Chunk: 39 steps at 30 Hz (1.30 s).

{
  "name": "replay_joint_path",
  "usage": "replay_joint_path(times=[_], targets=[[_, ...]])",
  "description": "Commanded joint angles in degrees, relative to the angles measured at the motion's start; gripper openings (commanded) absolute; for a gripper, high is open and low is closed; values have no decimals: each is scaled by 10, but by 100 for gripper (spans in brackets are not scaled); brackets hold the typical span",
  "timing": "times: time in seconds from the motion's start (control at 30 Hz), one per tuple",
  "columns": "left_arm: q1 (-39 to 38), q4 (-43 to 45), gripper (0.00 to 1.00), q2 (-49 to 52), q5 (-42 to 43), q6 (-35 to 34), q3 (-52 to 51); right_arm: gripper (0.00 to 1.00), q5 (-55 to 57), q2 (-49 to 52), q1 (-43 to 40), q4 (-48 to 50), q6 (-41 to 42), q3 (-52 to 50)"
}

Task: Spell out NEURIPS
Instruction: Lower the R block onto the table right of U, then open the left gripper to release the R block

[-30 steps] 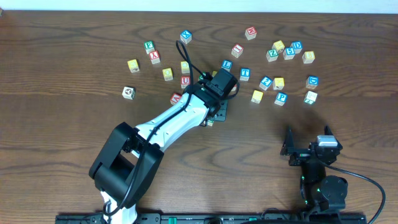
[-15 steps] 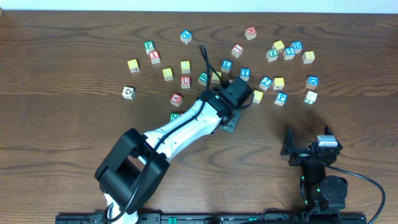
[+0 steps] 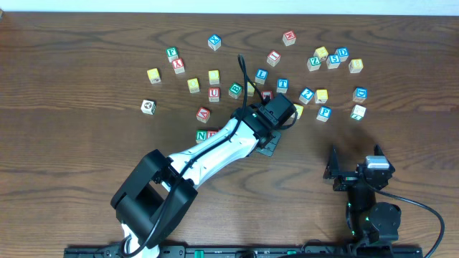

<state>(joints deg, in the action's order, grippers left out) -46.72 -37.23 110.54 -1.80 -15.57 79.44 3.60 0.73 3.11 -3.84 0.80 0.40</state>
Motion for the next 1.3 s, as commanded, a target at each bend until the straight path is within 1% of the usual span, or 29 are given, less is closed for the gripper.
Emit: replay_joint_path(times=[0.0,0.07,0.1,0.23,0.47,0.83,1.27], targets=[[0,-2,19,20,-2,10,9,99,-1,-1,-4,-2,-5,-1],[0,-2,19,29,-2,10,9,99,-1,-1,-4,-2,-5,-1],[0,-2,15,35,-2,10,9,99,-1,-1,-4,-2,-5,-1],[0,2,14,50,-2,10,9,99,-1,-1,-4,-2,-5,-1],[0,19,14,49,-6,17,9,99,-1,-1,-4,-2,-5,-1],[3,26,12,50,-65,18,9,99,-1,-1,-4,-2,-5,-1],[16,37,12,50,-69,18,9,99,-1,-1,-4,-2,-5,-1]])
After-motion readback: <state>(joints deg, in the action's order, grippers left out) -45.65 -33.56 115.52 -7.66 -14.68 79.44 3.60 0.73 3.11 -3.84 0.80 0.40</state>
